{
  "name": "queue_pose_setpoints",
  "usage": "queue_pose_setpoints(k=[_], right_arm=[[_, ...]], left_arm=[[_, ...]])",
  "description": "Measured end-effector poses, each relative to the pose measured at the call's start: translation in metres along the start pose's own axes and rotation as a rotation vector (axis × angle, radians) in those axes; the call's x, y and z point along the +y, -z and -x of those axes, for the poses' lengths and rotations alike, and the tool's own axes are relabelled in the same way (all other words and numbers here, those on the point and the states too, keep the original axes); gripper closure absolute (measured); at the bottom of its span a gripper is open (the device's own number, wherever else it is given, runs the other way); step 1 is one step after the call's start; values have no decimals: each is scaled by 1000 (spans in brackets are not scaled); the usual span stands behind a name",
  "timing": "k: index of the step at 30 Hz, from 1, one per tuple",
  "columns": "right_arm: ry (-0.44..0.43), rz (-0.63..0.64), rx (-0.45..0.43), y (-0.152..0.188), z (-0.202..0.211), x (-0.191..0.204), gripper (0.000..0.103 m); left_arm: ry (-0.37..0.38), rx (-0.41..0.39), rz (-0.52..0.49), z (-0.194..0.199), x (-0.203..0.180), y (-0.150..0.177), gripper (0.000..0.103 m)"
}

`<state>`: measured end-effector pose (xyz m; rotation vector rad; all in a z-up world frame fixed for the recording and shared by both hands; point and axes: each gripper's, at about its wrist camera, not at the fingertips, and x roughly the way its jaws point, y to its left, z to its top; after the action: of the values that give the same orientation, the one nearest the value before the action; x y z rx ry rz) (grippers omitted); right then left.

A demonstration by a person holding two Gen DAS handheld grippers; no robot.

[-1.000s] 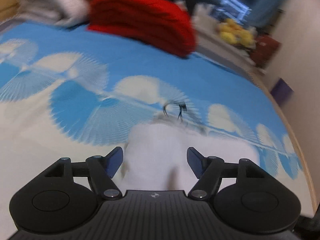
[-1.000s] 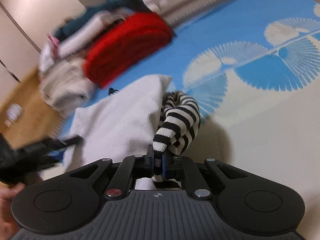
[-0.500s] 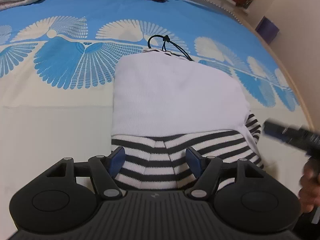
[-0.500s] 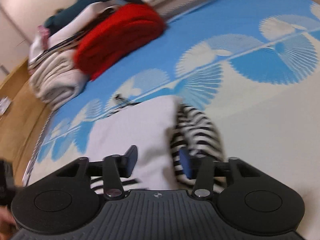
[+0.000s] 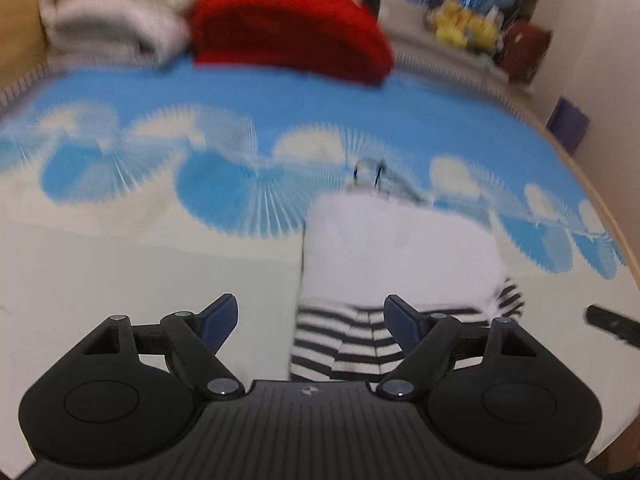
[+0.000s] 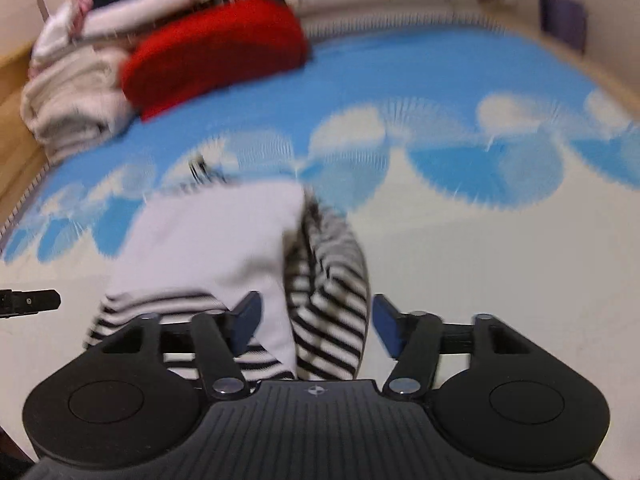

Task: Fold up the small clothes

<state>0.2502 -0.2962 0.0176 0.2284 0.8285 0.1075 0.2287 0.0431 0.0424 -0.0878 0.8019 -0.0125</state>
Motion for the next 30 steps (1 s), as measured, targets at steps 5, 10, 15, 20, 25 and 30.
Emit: queue_pose_setpoints(k=[5, 10, 15, 20, 25, 30], right_arm=[[-22, 32, -205, 21, 80, 17, 6], [56, 52, -280, 72, 130, 28, 1], [91, 42, -179, 114, 118, 37, 1], [91, 175, -197, 118, 107, 64, 1], [79, 152, -198, 115, 98, 71, 1], [76, 120, -195, 114, 91, 76, 1]], left_arm=[[43, -155, -26, 83, -16, 30, 11], [50, -175, -45, 119, -33, 90, 11], [47, -61, -116, 101, -57, 137, 11], [-9, -60, -65, 89, -59, 134, 11], [-29, -42, -17, 76, -55, 128, 11], [-39, -52, -36, 71, -56, 126, 11]])
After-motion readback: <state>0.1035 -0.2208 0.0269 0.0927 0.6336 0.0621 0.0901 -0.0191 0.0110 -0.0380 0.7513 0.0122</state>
